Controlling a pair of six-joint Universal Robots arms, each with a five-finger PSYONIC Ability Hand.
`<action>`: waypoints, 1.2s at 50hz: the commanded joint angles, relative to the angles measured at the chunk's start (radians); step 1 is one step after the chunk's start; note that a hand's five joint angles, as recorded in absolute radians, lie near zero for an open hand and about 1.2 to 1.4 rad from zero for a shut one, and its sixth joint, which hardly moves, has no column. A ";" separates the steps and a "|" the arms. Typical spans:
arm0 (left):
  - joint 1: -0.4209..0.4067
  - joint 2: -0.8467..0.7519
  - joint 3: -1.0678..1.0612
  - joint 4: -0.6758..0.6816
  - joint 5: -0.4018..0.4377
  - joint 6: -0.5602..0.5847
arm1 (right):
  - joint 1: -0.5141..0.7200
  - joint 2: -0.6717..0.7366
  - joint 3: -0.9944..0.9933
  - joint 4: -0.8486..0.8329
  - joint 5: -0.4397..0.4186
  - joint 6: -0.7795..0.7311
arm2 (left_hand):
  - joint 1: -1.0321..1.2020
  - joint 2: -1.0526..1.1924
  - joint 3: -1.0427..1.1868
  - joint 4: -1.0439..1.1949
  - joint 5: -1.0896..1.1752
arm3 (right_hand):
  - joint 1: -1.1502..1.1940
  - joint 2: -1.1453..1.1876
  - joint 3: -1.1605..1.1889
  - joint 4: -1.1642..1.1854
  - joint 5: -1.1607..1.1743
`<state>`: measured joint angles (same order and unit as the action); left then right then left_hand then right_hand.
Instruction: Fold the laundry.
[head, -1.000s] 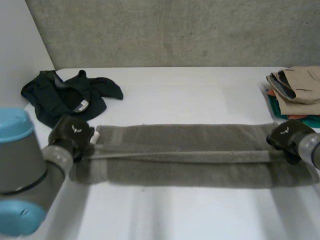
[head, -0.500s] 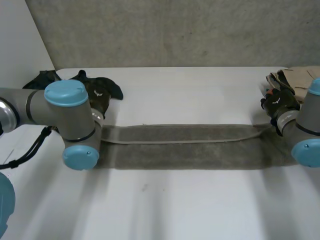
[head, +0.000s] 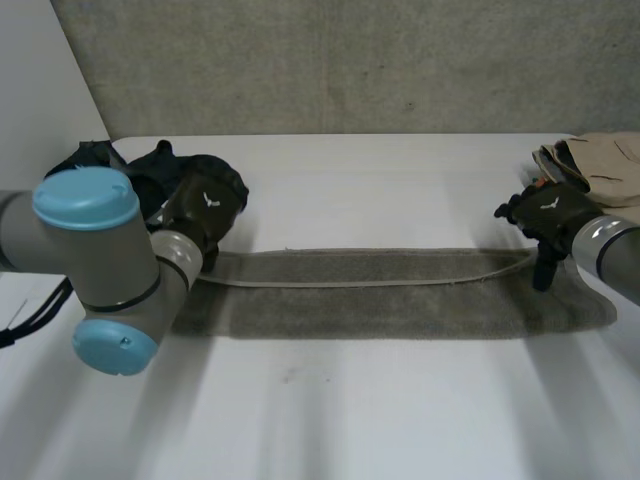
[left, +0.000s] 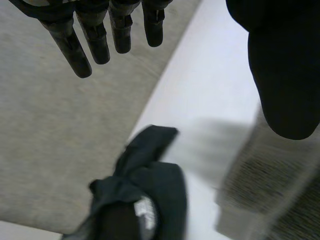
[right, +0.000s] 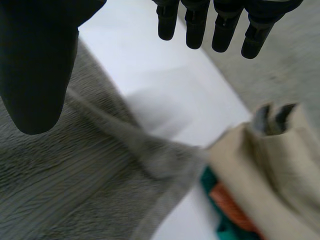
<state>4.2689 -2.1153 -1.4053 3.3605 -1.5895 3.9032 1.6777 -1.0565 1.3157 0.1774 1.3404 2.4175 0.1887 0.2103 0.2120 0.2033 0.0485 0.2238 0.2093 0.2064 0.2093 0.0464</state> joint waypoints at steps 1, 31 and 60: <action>0.040 -0.152 0.070 0.007 0.014 0.082 | 0.003 0.171 -0.087 -0.114 0.006 0.000 | -0.014 -0.036 -0.038 -0.029 -0.048 | -0.049 -0.035 -0.032 -0.035 -0.046; 0.078 0.030 -0.002 0.309 0.026 -0.185 | -0.032 0.012 -0.020 -0.140 0.128 0.215 | 0.025 0.003 0.002 0.010 -0.009 | -0.007 0.008 0.010 0.008 -0.004; 0.031 0.268 -0.300 0.315 0.112 -0.191 | -0.390 -0.100 0.344 -0.366 0.040 -0.041 | 0.016 -0.006 -0.007 0.001 -0.018 | 1.172 1.187 1.190 1.187 1.175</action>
<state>4.3047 -1.9025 -1.6961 3.6799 -1.4716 3.7144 1.3765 -1.0540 1.6721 -0.1917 1.3077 2.4161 0.1890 0.2103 0.2120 0.2033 0.0485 1.1072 1.1758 1.1853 1.1928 0.9687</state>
